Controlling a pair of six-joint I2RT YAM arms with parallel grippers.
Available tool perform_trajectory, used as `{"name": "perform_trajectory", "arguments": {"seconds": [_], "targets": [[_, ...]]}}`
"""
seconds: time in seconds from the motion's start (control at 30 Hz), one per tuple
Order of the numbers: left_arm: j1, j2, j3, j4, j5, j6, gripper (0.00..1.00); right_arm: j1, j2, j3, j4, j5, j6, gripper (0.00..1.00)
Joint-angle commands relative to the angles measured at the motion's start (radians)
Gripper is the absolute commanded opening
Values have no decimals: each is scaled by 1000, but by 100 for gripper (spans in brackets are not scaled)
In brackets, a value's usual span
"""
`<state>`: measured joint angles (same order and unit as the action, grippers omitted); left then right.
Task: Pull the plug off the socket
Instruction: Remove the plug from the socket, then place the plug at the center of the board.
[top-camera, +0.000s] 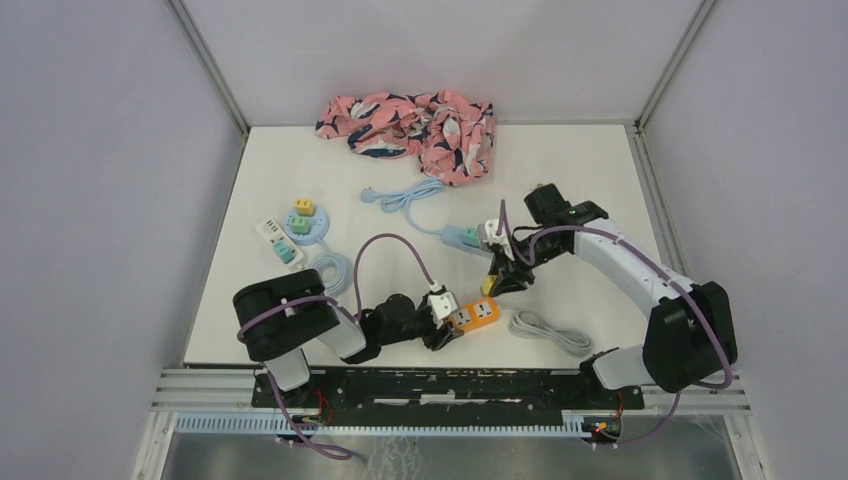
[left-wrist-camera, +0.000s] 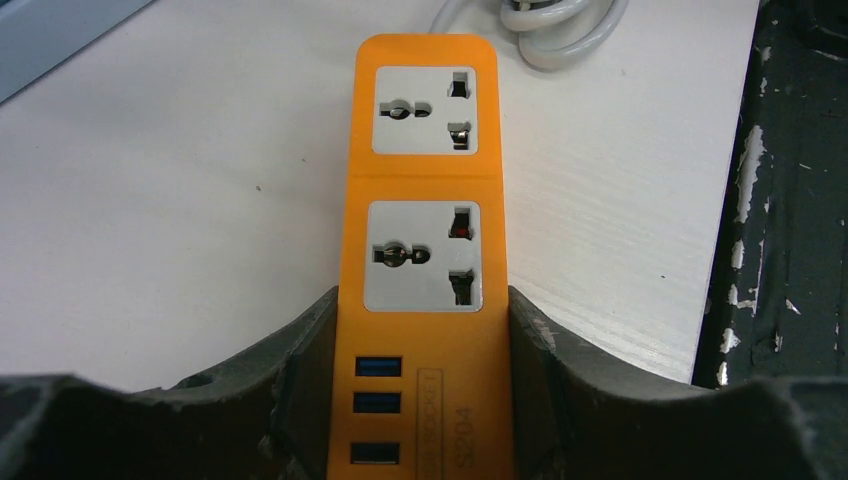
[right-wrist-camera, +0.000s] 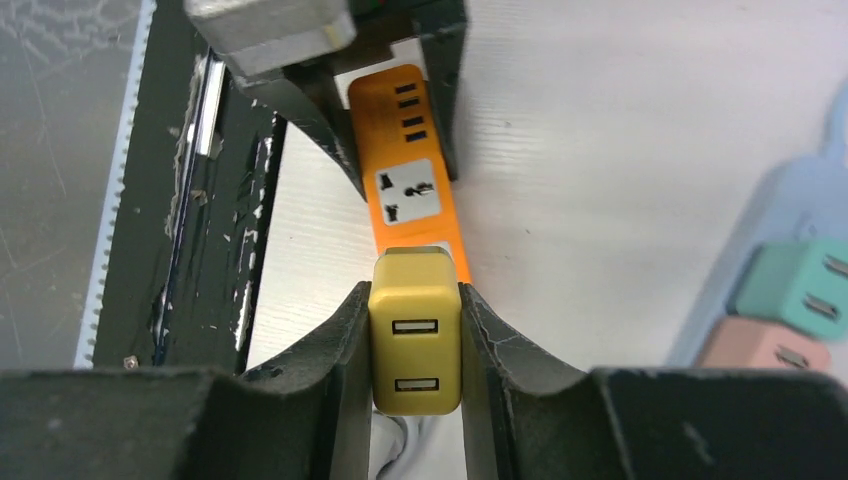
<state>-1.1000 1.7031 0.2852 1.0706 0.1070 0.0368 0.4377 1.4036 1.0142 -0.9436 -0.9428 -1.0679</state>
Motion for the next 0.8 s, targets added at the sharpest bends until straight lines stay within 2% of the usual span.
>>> {"name": "perform_trajectory", "arguments": {"seconds": [0.0,0.1,0.2,0.33,0.57,0.6,0.77], "targets": [[15,-2,-3,38,-19,-72,54,-125,-46,49,-14,-149,99,1],[17,-26,-1,34,-27,-102,80,-201,-72,32,76,-171,211,2],[16,-70,-8,29,-41,-133,91,-277,-105,5,190,-178,324,2],[20,-158,-12,-24,-50,-154,95,-374,-134,-28,318,-209,491,3],[39,-425,65,-362,-66,-196,99,-477,-174,-97,621,-81,824,5],[64,-523,87,-465,-65,-229,99,-490,-171,-92,678,10,930,6],[250,-729,181,-652,116,-340,99,-497,-144,-72,809,204,1142,8]]}}
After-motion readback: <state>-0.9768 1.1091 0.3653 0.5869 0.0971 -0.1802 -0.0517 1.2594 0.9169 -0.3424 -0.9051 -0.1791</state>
